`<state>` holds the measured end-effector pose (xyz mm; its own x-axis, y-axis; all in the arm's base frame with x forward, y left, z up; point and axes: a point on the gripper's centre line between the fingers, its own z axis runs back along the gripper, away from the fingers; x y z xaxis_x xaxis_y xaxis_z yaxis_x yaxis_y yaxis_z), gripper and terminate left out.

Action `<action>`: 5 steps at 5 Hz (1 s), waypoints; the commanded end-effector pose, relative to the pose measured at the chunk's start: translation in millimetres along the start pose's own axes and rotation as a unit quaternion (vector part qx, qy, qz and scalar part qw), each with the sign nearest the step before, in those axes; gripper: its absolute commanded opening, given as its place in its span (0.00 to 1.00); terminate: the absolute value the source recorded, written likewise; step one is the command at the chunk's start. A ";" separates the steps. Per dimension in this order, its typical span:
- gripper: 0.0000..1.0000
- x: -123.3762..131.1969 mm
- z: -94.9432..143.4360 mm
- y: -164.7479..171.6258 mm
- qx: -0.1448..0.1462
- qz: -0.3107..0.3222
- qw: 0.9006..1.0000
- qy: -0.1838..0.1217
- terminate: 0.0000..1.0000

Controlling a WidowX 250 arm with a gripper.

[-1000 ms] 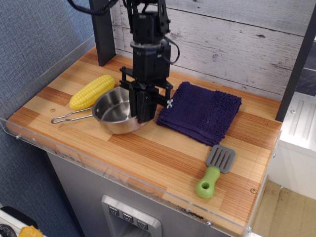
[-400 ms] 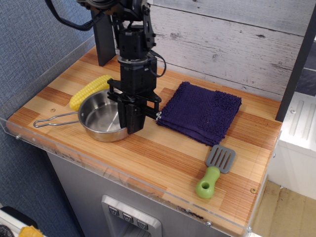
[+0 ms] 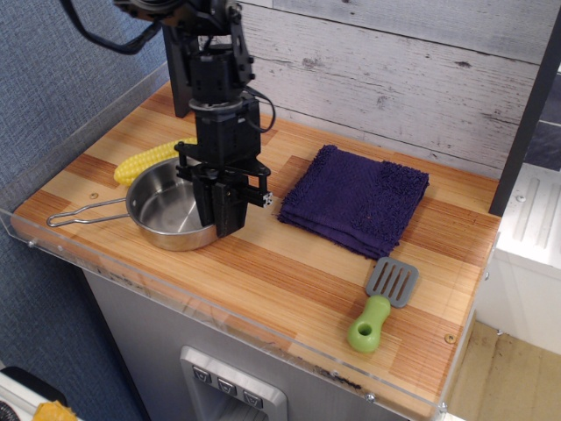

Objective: Take the pot off the towel and put it under the corn.

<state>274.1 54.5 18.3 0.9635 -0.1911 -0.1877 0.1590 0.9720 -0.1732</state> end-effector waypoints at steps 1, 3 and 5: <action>1.00 -16.2 98.2 -16.3 0.057 -0.019 0.984 -0.169 0.00; 1.00 -39.0 195.0 -18.4 0.072 -0.004 0.969 -0.237 0.00; 1.00 -35.0 200.4 -17.8 0.050 -0.032 0.976 -0.211 0.00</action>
<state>287.9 67.1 211.6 0.9587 -0.2032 0.1993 0.2253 0.9696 -0.0951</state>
